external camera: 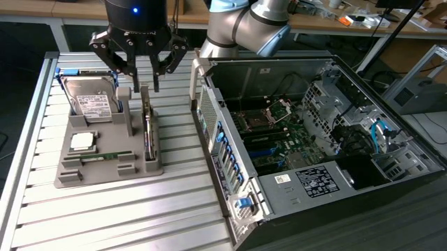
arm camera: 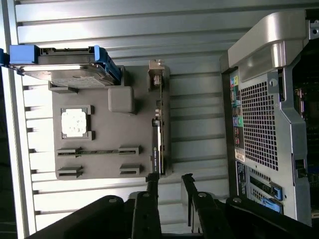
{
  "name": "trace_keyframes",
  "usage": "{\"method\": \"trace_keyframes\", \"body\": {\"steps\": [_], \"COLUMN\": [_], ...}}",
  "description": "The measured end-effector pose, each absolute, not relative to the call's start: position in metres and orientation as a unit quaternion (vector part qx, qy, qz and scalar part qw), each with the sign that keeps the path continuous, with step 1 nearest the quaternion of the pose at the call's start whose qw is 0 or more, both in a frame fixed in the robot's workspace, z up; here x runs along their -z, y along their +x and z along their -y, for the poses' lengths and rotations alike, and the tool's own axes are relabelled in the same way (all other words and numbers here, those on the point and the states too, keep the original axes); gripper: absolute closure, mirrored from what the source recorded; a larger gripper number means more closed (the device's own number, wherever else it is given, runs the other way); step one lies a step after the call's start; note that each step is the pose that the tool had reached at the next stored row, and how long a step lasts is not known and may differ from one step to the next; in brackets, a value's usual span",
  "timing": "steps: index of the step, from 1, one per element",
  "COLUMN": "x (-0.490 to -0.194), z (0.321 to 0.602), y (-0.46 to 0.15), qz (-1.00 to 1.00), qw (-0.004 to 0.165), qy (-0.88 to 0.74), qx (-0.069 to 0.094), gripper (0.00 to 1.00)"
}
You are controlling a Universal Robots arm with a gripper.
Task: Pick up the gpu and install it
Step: 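Pick up the gpu and move the gpu toward the slot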
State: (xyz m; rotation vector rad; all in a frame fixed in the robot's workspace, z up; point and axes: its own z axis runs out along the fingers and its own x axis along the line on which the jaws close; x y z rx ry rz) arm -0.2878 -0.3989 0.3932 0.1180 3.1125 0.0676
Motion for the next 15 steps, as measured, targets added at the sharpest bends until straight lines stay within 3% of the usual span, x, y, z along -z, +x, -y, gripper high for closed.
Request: {"method": "trace_keyframes", "body": {"steps": [3,4,15], "x": [-0.3932,-0.3932,-0.3923], "z": [0.3989,0.3989,0.399], "y": [-0.2878,-0.2878,-0.2878], "qz": [-0.999,-0.999,-0.999], "qw": [0.013,0.013,0.013], "qy": [0.038,0.038,0.038], "qx": [-0.022,-0.022,-0.022], "gripper": [0.58,0.52,0.52]}}
